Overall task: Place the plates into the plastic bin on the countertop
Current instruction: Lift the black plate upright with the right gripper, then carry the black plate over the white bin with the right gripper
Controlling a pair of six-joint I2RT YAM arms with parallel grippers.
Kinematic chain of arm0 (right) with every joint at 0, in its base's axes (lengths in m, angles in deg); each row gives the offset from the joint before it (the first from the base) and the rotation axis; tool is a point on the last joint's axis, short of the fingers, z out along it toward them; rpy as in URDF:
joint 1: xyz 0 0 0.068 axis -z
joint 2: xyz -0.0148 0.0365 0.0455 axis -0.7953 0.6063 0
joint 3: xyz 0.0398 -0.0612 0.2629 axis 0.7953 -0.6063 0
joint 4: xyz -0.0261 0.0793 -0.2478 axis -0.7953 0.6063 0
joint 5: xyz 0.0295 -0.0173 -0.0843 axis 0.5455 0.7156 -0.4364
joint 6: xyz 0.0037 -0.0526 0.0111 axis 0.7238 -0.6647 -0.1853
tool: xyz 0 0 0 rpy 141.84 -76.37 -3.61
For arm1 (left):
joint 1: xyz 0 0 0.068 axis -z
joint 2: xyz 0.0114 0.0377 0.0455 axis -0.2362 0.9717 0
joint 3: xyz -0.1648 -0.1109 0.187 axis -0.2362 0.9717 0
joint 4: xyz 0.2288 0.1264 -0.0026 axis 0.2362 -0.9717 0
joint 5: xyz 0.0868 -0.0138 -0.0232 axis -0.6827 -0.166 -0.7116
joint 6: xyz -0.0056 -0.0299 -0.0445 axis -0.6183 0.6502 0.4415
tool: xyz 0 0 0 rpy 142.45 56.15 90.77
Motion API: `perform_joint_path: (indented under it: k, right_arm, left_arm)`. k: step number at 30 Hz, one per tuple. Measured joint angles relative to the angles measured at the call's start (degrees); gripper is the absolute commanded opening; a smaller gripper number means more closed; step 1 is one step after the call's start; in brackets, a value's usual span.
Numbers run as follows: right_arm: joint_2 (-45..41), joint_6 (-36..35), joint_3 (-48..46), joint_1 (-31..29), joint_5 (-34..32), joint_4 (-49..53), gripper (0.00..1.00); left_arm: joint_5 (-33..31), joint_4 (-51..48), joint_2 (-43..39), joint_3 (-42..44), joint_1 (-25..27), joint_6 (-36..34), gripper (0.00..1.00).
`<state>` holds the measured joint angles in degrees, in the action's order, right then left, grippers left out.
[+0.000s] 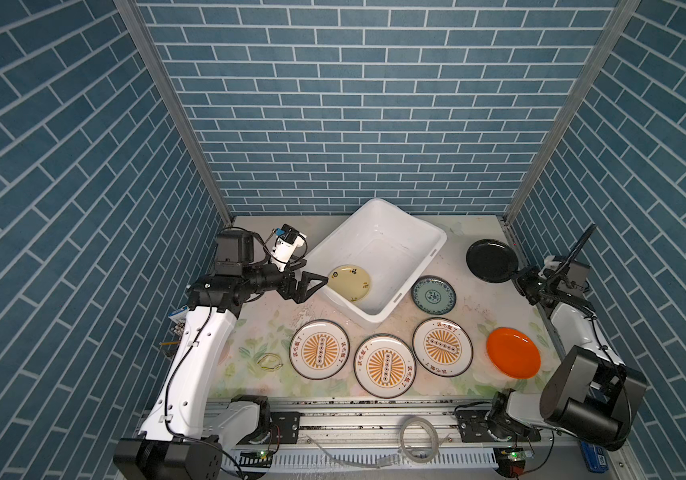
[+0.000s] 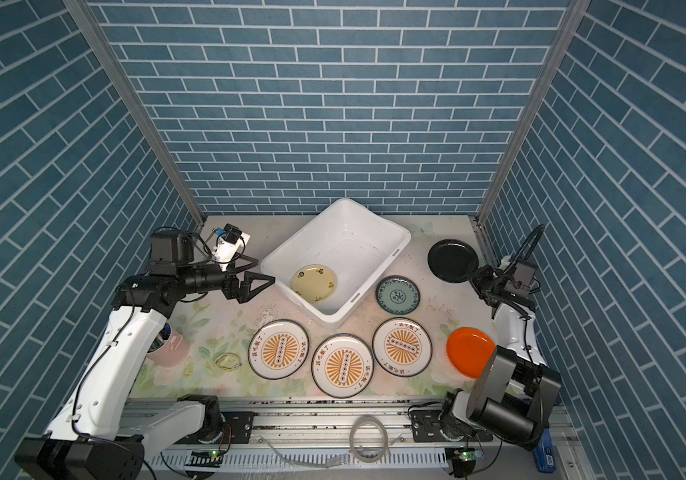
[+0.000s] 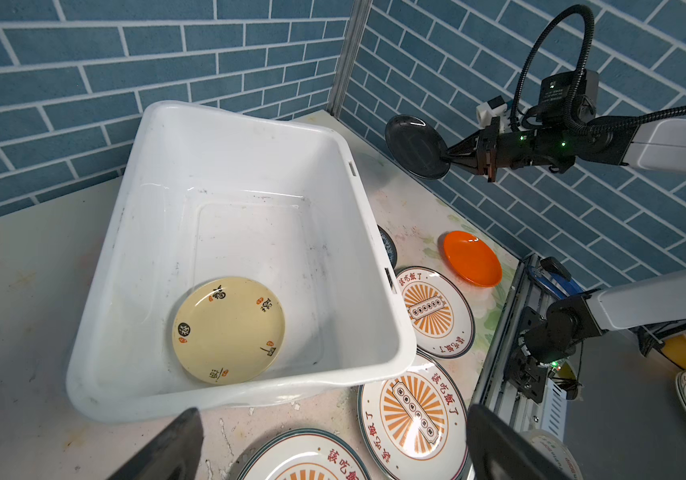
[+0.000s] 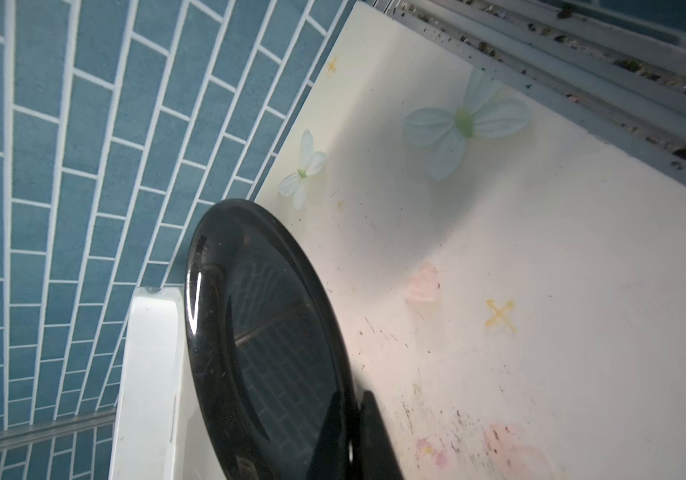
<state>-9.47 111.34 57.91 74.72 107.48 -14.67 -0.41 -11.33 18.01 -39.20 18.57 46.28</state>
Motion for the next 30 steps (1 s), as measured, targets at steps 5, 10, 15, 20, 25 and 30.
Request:
perform_joint_path:
  k: [5, 10, 15, 20, 25, 30]
  right_arm:
    - [-0.11, 0.00, 3.87, -5.99, -1.55, 1.20, 0.00]
    - [-0.11, 0.02, 6.62, -11.58, -3.13, 2.32, 0.00]
    - [-0.22, 0.04, 9.25, -16.22, -4.81, 3.93, 0.00]
    - [-0.22, 0.02, 12.46, -20.98, -6.40, 6.40, 0.00]
    - [-0.07, 0.00, 16.02, -27.19, -7.76, 8.70, 0.00]
    - [4.44, -0.68, 22.51, -33.24, -8.39, 11.63, 0.00]
  left_arm:
    - [0.00, 0.00, 0.00, 0.00, 0.00, -0.02, 1.00]
    - [-0.28, -0.20, 0.00, -0.76, 0.00, -0.09, 0.99]
    - [-0.83, -1.01, 0.00, -2.25, 0.00, -1.01, 1.00]
    - [-1.84, -2.34, 0.31, -4.02, 0.00, -2.45, 1.00]
    - [-3.06, -3.69, 2.47, -8.22, 0.00, -2.86, 1.00]
    - [-4.63, -3.63, 6.73, -13.20, 0.00, -2.10, 1.00]
